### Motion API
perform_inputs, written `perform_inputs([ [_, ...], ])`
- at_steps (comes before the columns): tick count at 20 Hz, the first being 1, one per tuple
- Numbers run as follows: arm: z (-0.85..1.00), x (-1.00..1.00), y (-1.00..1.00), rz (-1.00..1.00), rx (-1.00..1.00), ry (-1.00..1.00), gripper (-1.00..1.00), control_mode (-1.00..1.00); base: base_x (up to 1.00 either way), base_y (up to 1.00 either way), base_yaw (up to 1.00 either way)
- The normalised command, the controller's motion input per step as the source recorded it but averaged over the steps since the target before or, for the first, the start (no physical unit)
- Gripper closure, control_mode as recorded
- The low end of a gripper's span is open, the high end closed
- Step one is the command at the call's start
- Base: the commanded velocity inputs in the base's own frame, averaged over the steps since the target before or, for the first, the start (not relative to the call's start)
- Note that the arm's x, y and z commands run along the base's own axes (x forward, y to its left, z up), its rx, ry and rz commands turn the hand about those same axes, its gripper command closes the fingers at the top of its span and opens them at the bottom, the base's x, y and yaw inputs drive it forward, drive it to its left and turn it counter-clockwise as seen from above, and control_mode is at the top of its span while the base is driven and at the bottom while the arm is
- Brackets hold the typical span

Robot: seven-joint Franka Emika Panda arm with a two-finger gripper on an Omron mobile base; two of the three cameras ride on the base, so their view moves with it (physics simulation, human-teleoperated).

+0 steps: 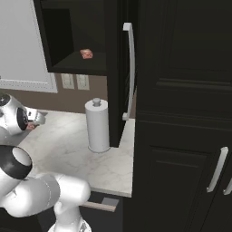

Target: Locate and retrieve the bar soap and bar soap from the cabinet. Place them next to the sink.

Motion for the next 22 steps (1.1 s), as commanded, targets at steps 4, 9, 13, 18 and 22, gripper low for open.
perform_inputs([
  [4,-0.40,0.50,0.27,-0.07,-0.02,0.00,1.00,-1.00,0.00,0.00,0.00],
  [9,-0.26,0.44,0.25,-0.08,-0.02,0.05,1.00,-1.00,0.00,0.00,0.00],
  [13,-0.21,0.41,0.25,-0.07,-0.01,0.11,1.00,-1.00,0.00,0.00,0.00],
  [18,-0.20,0.29,0.31,-0.07,-0.02,0.13,1.00,-1.00,0.00,0.00,0.00],
  [22,-0.30,0.22,0.26,-0.06,-0.01,0.01,1.00,-1.00,0.00,0.00,0.00],
])
